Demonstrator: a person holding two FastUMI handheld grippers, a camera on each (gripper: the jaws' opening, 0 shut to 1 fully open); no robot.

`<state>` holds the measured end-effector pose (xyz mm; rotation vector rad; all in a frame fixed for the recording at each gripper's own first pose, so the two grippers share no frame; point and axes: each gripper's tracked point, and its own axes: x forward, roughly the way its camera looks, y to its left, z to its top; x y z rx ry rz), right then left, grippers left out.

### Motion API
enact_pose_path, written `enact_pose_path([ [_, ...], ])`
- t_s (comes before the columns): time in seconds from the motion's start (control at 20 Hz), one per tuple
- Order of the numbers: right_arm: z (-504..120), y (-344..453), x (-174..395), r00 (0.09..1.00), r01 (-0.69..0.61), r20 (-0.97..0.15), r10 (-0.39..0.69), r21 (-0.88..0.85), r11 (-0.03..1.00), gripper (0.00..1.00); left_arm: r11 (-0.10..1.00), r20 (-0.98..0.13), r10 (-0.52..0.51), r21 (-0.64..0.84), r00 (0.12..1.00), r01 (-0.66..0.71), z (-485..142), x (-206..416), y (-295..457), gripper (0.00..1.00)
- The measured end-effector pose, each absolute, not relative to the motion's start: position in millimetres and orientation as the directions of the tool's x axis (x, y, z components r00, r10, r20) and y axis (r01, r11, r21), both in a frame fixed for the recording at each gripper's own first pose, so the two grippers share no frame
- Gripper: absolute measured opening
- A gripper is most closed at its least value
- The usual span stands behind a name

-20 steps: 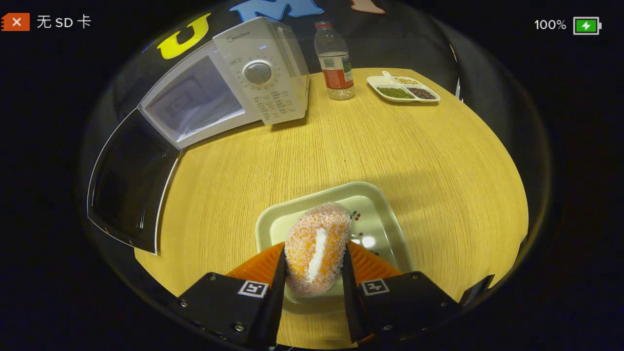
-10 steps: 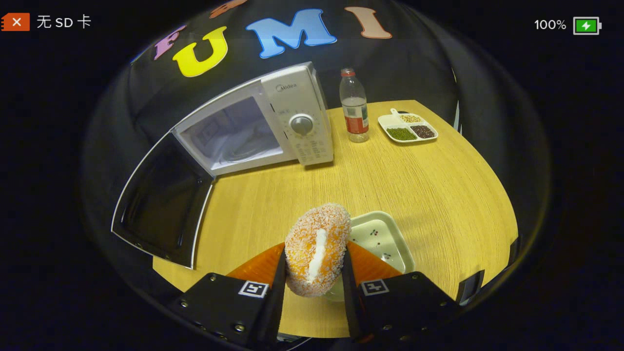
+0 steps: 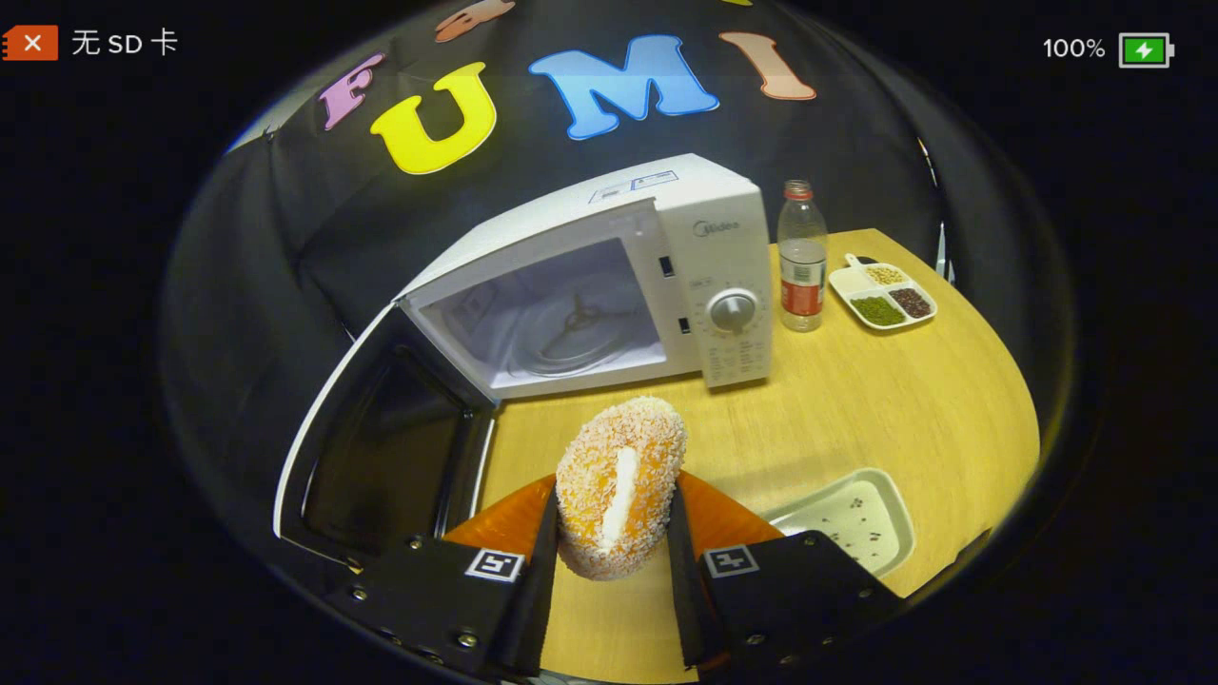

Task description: Open the microwave oven with the left hand, put the food in, and close the microwave oven.

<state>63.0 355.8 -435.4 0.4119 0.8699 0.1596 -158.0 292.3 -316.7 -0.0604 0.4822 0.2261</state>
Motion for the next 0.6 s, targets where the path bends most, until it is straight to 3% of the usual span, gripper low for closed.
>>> enact_pose_path([
  [0.1,-442,377,89,0.646,0.036,-0.692,0.323,0.45,0.893,0.54,0.967,-0.491,0.234,0.025,0.839,-0.255,-320,-159,295,0.99],
  [0.3,-465,412,134,0.642,0.059,-0.676,0.362,0.514,0.856,0.54,0.943,-0.541,0.29,0.02,0.789,-0.333,-324,-160,299,0.95],
  [0.6,-504,436,193,0.696,0.049,-0.631,0.343,0.518,0.854,0.54,0.92,-0.618,0.365,0.126,0.697,-0.37,-332,-163,311,0.98],
])
